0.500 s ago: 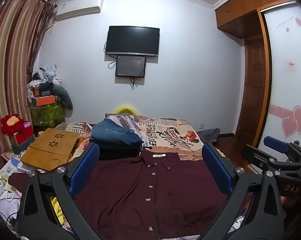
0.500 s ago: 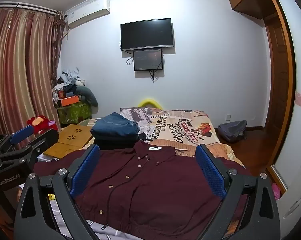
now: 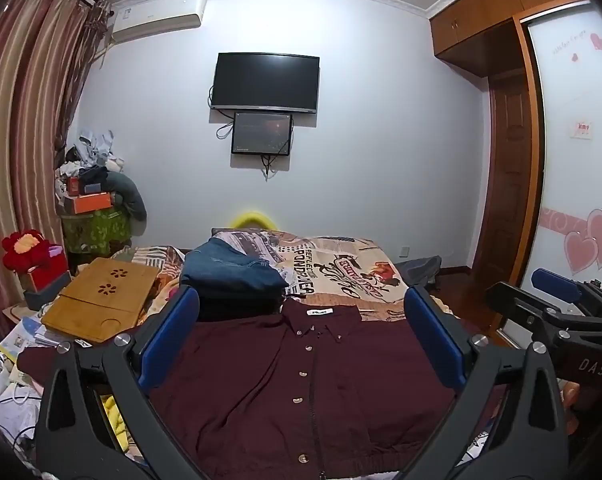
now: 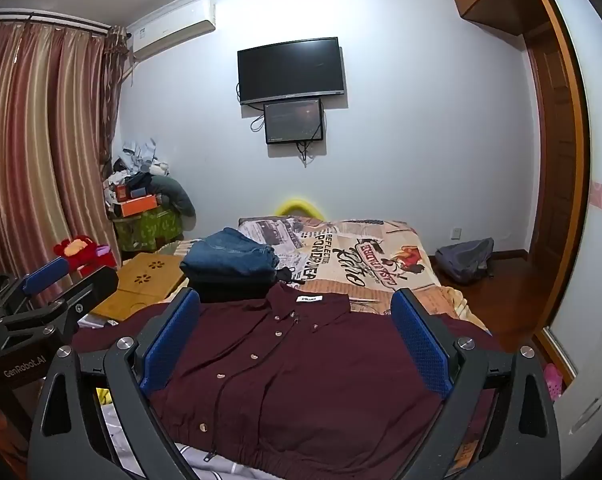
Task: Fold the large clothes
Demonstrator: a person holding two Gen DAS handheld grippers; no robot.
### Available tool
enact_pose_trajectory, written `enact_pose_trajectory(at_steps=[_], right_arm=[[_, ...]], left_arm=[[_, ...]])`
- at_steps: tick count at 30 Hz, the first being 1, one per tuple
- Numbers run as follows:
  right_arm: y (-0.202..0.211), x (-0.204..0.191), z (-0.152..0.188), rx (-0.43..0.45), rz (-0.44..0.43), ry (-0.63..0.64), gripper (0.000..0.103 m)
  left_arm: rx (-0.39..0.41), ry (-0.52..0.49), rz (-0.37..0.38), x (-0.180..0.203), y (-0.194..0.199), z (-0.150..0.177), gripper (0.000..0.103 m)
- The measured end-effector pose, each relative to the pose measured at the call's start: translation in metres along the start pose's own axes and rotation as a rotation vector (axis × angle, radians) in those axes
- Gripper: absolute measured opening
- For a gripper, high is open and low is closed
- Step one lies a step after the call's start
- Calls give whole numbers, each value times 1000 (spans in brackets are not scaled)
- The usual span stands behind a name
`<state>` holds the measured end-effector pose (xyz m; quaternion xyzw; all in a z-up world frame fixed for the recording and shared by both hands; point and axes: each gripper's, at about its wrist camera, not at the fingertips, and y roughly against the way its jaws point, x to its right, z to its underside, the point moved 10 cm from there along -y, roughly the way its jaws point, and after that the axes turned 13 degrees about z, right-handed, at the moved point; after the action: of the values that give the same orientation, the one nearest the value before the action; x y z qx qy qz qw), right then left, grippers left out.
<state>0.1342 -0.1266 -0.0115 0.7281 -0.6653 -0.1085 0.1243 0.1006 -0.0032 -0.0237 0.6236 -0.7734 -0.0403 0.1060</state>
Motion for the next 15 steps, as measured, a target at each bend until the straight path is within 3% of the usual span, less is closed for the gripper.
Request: enact_pose_trajectory(at_steps=[15], right_arm=[[0,3,-1,-4,-3,-7,95]], left_arm=[[4,11,-7,-6,0,1,103]])
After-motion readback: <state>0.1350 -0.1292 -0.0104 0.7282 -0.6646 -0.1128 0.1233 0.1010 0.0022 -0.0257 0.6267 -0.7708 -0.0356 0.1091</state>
